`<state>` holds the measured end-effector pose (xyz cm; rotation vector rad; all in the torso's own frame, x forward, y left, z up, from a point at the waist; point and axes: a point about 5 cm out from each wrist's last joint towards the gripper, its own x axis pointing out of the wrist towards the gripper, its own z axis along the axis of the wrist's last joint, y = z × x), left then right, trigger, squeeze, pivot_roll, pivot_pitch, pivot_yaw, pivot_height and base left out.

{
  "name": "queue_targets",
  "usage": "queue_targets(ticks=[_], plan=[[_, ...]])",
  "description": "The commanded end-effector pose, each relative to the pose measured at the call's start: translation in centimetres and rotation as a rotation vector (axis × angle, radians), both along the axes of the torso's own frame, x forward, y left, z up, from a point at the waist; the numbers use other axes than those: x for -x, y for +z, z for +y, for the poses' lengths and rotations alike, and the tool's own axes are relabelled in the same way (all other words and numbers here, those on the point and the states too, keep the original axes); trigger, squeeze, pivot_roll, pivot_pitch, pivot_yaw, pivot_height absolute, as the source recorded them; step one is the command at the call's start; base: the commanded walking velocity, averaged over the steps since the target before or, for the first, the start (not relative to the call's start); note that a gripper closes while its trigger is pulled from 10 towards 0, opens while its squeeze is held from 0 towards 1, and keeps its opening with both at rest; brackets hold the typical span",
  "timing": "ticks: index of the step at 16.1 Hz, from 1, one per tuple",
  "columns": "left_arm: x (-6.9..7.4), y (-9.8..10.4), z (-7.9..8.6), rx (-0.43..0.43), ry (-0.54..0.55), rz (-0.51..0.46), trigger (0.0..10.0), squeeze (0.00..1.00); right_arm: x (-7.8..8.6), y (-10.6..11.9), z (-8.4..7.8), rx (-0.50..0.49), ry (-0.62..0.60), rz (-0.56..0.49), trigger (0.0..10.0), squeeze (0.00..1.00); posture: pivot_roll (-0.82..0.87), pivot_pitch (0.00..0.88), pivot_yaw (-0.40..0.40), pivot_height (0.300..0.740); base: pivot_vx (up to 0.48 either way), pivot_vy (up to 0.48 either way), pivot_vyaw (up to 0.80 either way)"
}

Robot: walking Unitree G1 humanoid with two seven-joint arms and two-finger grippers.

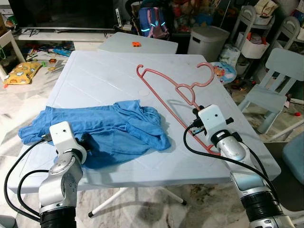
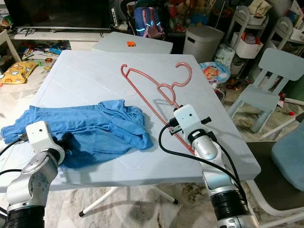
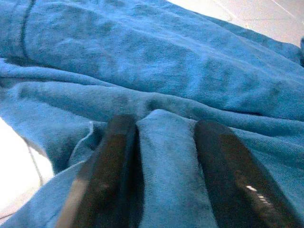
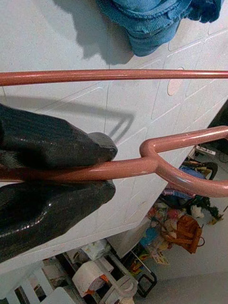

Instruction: Hang hanger

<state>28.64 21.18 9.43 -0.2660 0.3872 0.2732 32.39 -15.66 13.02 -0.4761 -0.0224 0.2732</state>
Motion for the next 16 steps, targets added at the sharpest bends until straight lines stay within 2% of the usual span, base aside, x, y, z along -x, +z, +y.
queue_targets(ticks=[1, 5, 7, 9, 10, 11, 13, 14, 15, 16], plan=[[0.6, -1.6, -0.1, 0.036, 0.012, 0.079, 0.0, 0.0, 0.2, -1.0, -0.1, 0.0, 0.001, 0.054, 10.0, 0.0, -0.07, 0.0, -0.062, 0.74, 0.0, 0.0, 0.0], [-0.8, -0.8, 0.7, 0.012, -0.002, 0.046, 0.0, 0.0, -0.1, -0.8, 0.4, -0.018, 0.006, 0.055, 10.0, 0.0, -0.07, 0.0, -0.065, 0.74, 0.0, 0.0, 0.0], [-2.1, -0.2, 0.7, -0.028, -0.067, 0.026, 0.0, 0.0, -0.1, -0.7, 0.1, -0.018, -0.006, 0.051, 10.0, 0.0, -0.08, 0.0, -0.061, 0.74, 0.0, 0.0, 0.0], [-3.7, 0.5, -0.3, -0.091, -0.152, -0.003, 0.0, 0.0, -0.1, -0.7, 0.0, -0.02, -0.016, 0.054, 10.0, 0.0, -0.09, 0.0, -0.062, 0.74, 0.0, 0.0, 0.0], [-4.4, 0.7, -1.3, -0.096, -0.191, -0.024, 0.0, 0.0, -0.1, -0.7, 0.0, -0.022, -0.021, 0.053, 10.0, 0.0, -0.09, 0.0, -0.061, 0.74, 0.0, 0.0, 0.0], [-5.3, 1.0, -3.0, -0.094, -0.252, -0.057, 0.0, 0.0, -0.2, -0.6, 0.0, -0.034, -0.03, 0.054, 10.0, 0.0, -0.1, 0.0, -0.061, 0.74, 0.0, 0.0, 0.0], [-6.6, 2.6, -6.9, -0.09, -0.401, -0.165, 0.0, 0.0, -0.5, -0.5, -0.3, -0.128, -0.078, 0.086, 10.0, 0.0, -0.11, 0.0, -0.059, 0.74, 0.0, 0.0, 0.0], [-6.9, 3.4, -9.2, -0.081, -0.485, -0.217, 0.0, 0.0, -0.6, -0.3, -0.7, -0.144, -0.101, 0.089, 10.0, 0.0, -0.12, 0.0, -0.058, 0.74, 0.0, 0.0, 0.0], [-7.0, 3.6, -10.1, -0.073, -0.519, -0.24, 0.0, 0.0, -0.7, -0.3, -0.9, -0.16, -0.118, 0.093, 10.0, 0.0, -0.12, 0.0, -0.058, 0.74, 0.0, 0.0, 0.0], [-6.8, 4.1, -12.9, -0.074, -0.659, -0.294, 0.0, 0.0, -0.8, -0.2, -1.3, -0.184, -0.147, 0.101, 10.0, 0.0, -0.13, 0.0, -0.058, 0.74, 0.0, 0.0, 0.0]])
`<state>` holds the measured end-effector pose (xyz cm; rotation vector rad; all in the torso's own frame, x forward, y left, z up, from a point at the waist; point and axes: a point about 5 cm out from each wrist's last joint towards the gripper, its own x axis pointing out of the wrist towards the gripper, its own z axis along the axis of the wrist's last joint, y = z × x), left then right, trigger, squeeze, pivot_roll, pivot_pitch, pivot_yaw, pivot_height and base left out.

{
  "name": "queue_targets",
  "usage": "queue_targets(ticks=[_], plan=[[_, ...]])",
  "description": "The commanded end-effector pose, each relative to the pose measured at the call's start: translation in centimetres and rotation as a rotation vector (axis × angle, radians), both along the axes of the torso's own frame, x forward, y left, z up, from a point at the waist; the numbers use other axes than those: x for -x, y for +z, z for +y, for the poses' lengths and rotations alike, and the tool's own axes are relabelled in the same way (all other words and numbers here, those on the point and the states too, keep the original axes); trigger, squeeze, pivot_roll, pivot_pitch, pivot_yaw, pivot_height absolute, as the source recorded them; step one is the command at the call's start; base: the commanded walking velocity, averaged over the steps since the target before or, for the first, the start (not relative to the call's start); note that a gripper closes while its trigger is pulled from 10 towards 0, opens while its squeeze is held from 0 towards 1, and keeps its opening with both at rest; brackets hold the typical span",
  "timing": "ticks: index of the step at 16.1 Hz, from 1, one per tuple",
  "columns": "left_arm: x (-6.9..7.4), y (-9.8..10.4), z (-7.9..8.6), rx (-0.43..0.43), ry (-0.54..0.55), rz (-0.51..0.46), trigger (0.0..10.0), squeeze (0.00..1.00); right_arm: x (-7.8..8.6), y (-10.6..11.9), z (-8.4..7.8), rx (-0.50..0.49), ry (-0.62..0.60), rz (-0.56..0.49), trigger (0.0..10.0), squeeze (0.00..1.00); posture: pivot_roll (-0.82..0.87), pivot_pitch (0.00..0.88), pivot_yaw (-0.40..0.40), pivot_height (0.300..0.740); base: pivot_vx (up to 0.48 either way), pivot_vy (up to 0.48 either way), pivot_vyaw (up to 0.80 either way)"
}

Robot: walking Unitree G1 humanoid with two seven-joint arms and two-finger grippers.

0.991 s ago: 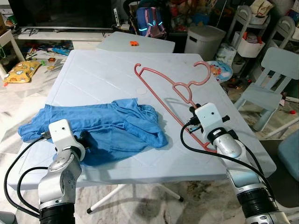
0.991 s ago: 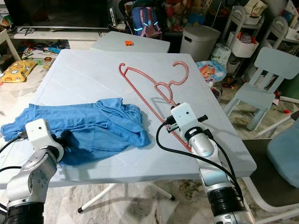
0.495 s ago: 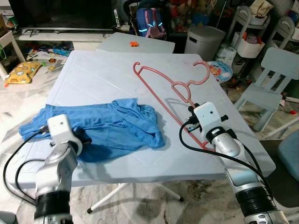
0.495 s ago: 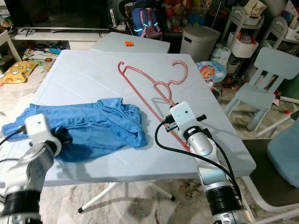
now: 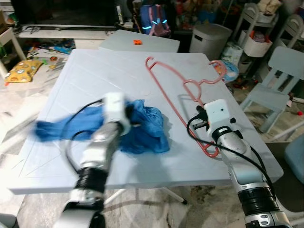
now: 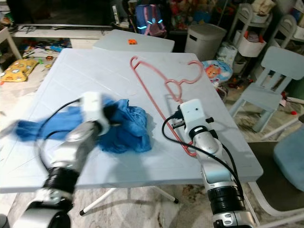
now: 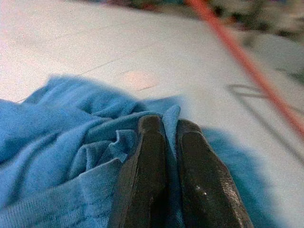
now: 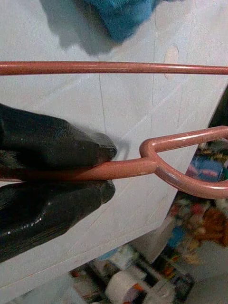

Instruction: Hang hanger

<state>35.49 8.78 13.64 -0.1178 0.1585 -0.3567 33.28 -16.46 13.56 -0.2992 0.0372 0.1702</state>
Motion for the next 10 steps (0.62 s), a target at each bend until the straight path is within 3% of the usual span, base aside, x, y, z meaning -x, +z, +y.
queue_targets(ticks=[1, 3, 5, 6, 7, 8, 9, 10], plan=[[0.7, 0.0, -2.5, -0.031, -0.148, -0.036, 0.0, 0.0, 0.0, -0.6, -0.9, -0.015, -0.051, 0.041, 10.0, 0.0, -0.13, 0.0, -0.058, 0.74, 0.0, 0.0, 0.0], [1.8, -0.3, -4.2, -0.035, -0.273, -0.05, 0.0, 0.0, -0.1, -0.4, -1.3, -0.029, -0.08, 0.041, 10.0, 0.0, -0.13, 0.0, -0.057, 0.74, 0.0, 0.0, 0.0], [1.4, -2.3, -1.8, -0.144, -0.124, 0.001, 0.0, 0.0, 0.0, -0.4, -1.4, -0.03, -0.085, 0.043, 10.0, 0.0, -0.12, 0.0, -0.058, 0.74, 0.0, 0.0, 0.0], [1.4, -2.3, -1.8, -0.144, -0.124, 0.001, 0.0, 0.0, 0.0, -0.4, -1.4, -0.03, -0.085, 0.043, 10.0, 0.0, -0.12, 0.0, -0.058, 0.74, 0.0, 0.0, 0.0], [1.0, -2.9, -0.2, -0.192, -0.038, 0.017, 2.6, 0.0, 0.0, -0.5, -1.3, -0.032, -0.085, 0.044, 10.0, 0.0, -0.12, 0.0, -0.06, 0.74, 0.0, 0.0, 0.0], [0.6, -3.3, 2.8, -0.23, 0.096, 0.032, 6.0, 0.0, 0.0, -0.5, -1.3, -0.038, -0.085, 0.047, 10.0, 0.0, -0.11, 0.0, -0.066, 0.74, 0.0, 0.0, 0.0], [0.5, -3.1, 4.5, -0.203, 0.149, 0.031, 9.5, 0.0, 0.0, -0.5, -1.2, -0.044, -0.085, 0.049, 10.0, 0.0, -0.11, 0.0, -0.066, 0.74, 0.0, 0.0, 0.0], [0.5, -2.4, 5.6, -0.223, 0.164, -0.015, 10.0, 0.09, 0.0, -0.5, -1.3, -0.045, -0.086, 0.05, 10.0, 0.0, -0.1, 0.0, -0.07, 0.74, 0.0, 0.0, 0.0]])
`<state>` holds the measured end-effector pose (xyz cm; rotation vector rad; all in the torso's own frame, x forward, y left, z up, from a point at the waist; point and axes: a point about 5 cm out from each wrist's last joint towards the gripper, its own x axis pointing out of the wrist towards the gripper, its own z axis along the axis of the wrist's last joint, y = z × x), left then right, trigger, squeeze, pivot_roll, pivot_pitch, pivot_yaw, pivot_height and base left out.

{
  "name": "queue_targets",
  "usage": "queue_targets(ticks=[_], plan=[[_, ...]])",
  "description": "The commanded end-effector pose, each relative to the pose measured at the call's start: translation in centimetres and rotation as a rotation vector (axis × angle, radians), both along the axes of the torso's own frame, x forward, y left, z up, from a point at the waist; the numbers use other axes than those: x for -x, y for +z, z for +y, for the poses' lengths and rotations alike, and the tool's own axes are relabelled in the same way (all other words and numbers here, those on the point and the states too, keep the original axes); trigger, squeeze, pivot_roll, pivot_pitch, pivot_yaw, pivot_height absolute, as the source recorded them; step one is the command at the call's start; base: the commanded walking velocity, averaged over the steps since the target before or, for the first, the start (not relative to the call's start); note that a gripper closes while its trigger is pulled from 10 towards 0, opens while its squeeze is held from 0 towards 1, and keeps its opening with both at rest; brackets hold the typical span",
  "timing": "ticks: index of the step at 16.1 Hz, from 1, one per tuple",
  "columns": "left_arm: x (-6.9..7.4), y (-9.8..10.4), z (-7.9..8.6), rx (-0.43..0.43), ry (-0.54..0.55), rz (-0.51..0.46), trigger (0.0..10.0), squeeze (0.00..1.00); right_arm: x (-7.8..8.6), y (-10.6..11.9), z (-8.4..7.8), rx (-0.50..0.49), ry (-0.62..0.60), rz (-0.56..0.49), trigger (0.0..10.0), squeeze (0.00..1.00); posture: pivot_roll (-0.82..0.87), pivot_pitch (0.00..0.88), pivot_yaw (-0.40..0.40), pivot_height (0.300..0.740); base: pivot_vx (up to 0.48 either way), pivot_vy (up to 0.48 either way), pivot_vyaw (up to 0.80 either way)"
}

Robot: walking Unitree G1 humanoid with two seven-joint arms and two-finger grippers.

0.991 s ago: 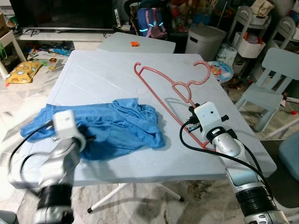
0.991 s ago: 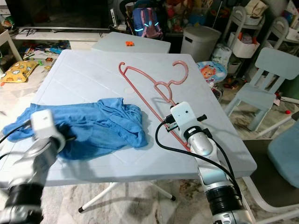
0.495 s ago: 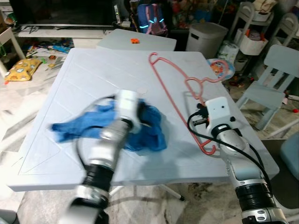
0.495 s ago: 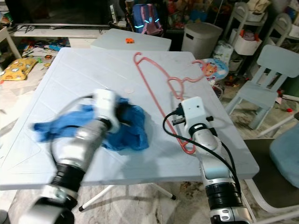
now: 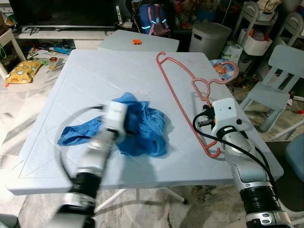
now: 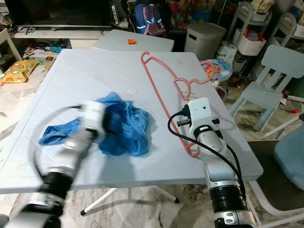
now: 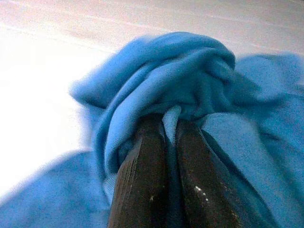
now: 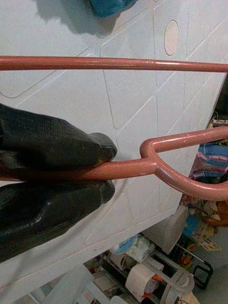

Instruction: Hang hanger

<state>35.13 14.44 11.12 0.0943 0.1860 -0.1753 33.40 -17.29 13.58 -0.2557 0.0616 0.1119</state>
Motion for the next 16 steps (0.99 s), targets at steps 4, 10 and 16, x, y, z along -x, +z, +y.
queue_targets(ticks=[4, 10, 16], plan=[[1.1, 1.8, 2.3, -0.001, 0.076, -0.125, 10.0, 1.0, 0.0, -0.4, -0.4, -0.006, -0.016, 0.025, 10.0, 0.0, -0.1, 0.0, -0.067, 0.74, 0.0, 0.0, 0.0], [7.4, 2.8, 1.3, 0.116, 0.061, -0.278, 10.0, 1.0, 0.3, -0.6, 0.5, -0.061, 0.045, 0.037, 10.0, 0.0, -0.07, 0.0, -0.062, 0.74, 0.0, 0.0, 0.0], [10.2, 2.2, 0.0, 0.134, 0.094, -0.258, 10.0, 1.0, 0.5, 0.0, -1.6, 0.078, -0.055, -0.026, 10.0, 0.0, -0.08, 0.0, -0.067, 0.74, 0.0, 0.0, 0.0]])
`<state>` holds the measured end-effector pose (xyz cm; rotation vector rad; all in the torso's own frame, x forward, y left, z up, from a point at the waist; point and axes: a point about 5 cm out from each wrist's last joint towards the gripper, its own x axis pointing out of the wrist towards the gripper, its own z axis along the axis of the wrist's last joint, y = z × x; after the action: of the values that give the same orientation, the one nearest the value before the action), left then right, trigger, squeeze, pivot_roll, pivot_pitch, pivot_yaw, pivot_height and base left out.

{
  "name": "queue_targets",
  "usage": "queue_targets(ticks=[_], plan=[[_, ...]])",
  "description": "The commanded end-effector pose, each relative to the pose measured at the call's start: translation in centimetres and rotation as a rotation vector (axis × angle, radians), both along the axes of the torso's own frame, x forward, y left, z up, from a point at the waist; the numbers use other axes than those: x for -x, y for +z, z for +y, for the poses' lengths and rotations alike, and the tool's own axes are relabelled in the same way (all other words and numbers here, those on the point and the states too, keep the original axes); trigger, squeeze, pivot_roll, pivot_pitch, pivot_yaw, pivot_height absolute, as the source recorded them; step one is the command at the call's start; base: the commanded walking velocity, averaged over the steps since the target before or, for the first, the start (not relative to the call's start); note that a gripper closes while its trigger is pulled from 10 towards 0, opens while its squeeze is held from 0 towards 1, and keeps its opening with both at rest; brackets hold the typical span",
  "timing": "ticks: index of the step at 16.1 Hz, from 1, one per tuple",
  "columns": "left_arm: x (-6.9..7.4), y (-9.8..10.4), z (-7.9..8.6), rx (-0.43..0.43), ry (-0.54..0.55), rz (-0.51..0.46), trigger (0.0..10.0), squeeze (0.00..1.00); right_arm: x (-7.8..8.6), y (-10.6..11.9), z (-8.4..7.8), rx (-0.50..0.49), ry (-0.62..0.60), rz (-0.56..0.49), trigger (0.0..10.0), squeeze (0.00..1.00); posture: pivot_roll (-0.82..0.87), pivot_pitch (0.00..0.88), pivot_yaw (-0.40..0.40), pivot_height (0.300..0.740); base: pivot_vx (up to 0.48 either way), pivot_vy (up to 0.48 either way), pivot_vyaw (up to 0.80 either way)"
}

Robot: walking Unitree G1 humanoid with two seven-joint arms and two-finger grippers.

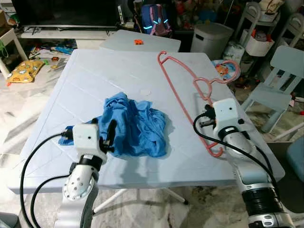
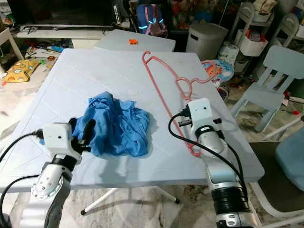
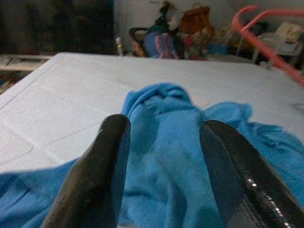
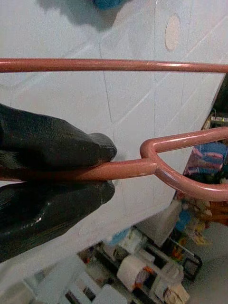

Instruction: Hang hanger

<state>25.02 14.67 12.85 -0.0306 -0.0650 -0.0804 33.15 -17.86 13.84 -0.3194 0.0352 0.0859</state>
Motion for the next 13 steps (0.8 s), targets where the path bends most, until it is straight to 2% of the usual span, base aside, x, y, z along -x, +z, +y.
queue_targets(ticks=[1, 3, 4, 5, 10, 11, 12, 13], plan=[[0.0, 0.5, -0.2, -0.018, 0.008, -0.006, 10.0, 1.0, 0.2, -0.2, -1.2, 0.023, -0.041, 0.004, 10.0, 0.0, -0.08, 0.0, -0.066, 0.74, 0.0, 0.0, 0.0], [-0.4, 0.7, -0.2, -0.025, 0.022, 0.004, 10.0, 1.0, 0.1, -0.3, -1.0, 0.029, -0.045, 0.017, 10.0, 0.0, -0.08, 0.0, -0.064, 0.74, 0.0, 0.0, 0.0], [-0.9, 1.1, -0.2, -0.023, 0.023, -0.001, 10.0, 1.0, 0.2, -0.5, 0.0, 0.009, 0.025, 0.067, 10.0, 0.0, -0.09, 0.0, -0.062, 0.74, 0.0, 0.0, 0.0], [-0.9, 1.2, -0.3, -0.02, 0.018, -0.001, 10.0, 1.0, 0.3, -0.4, 0.2, -0.013, 0.044, 0.057, 10.0, 0.0, -0.09, 0.0, -0.06, 0.74, 0.0, 0.0, 0.0], [-0.7, 1.2, -1.1, -0.004, -0.007, 0.027, 10.0, 1.0, 0.4, -0.1, -0.1, -0.049, 0.024, 0.047, 10.0, 0.0, -0.09, 0.0, -0.059, 0.74, 0.0, 0.0, 0.0], [-0.7, 1.1, -1.1, -0.007, -0.004, 0.035, 10.0, 0.4, 0.4, -0.1, -0.2, -0.054, 0.022, 0.055, 10.0, 0.0, -0.09, 0.0, -0.06, 0.74, 0.0, 0.0, 0.0], [-0.8, 1.0, -1.1, -0.006, -0.002, 0.041, 10.0, 0.0, 0.3, -0.2, -0.1, -0.058, 0.021, 0.057, 10.0, 0.0, -0.09, 0.0, -0.061, 0.74, 0.0, 0.0, -0.48], [-0.9, 1.1, -1.0, -0.009, 0.004, 0.04, 10.0, 0.0, 0.3, -0.2, 0.0, -0.056, 0.026, 0.057, 10.0, 0.0, -0.09, 0.0, -0.061, 0.74, 0.0, 0.0, -0.63]])
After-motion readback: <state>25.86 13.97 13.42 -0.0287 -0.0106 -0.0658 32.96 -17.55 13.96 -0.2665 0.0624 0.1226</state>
